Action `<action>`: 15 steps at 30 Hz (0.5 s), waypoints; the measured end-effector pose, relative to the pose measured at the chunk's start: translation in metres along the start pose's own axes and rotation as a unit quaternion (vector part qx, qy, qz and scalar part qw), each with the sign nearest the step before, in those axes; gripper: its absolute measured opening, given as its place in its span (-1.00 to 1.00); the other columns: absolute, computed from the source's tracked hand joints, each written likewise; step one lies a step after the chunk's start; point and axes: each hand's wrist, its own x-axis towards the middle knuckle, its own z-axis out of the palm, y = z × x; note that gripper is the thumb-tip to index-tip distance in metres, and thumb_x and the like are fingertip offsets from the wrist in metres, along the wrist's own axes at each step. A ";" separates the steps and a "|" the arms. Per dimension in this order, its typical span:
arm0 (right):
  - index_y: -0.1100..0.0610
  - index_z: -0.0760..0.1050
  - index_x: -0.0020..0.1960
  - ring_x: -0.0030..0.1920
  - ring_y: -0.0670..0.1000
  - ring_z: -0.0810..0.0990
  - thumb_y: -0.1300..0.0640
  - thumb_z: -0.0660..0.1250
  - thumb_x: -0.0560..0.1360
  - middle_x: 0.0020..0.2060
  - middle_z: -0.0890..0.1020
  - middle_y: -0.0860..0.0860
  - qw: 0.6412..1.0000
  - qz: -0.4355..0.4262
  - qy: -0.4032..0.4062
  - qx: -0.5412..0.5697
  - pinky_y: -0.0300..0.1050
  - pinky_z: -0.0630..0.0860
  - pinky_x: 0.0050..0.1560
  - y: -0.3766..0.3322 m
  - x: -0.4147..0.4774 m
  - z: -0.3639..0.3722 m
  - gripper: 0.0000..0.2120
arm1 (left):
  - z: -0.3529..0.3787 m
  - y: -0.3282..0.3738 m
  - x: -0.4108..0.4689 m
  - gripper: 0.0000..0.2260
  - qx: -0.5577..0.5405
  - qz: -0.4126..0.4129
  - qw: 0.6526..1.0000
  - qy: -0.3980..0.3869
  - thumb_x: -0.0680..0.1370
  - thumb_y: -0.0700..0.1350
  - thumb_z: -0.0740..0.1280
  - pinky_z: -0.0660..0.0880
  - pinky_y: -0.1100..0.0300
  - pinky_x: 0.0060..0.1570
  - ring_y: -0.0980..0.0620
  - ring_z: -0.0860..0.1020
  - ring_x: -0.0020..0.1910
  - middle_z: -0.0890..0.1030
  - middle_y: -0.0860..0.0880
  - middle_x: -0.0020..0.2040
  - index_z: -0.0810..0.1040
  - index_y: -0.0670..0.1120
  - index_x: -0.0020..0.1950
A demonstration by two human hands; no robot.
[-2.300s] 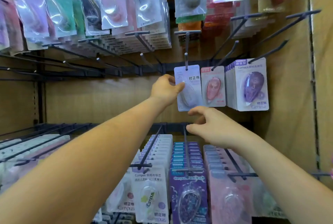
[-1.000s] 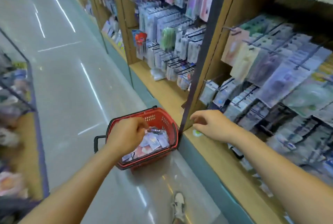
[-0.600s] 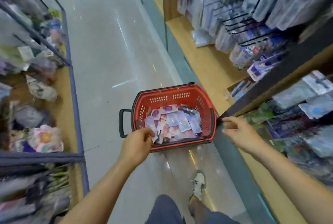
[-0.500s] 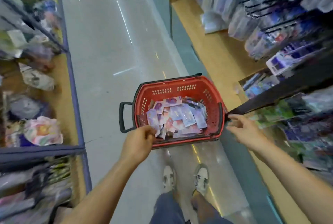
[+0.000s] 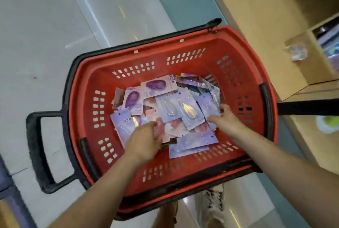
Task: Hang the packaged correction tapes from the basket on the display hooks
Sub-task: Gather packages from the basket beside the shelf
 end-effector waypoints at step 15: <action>0.15 0.55 0.20 -0.20 0.03 0.55 -0.23 0.48 0.34 -0.08 0.61 0.05 0.995 -0.044 -0.089 -0.018 -0.18 0.41 -0.29 -0.004 0.062 0.060 -0.40 | 0.028 -0.001 0.115 -0.56 -0.186 -0.087 0.979 -0.015 0.48 0.12 0.46 0.34 0.15 -0.32 -0.06 0.45 -0.44 0.47 -0.03 -0.50 0.50 -0.18 -0.42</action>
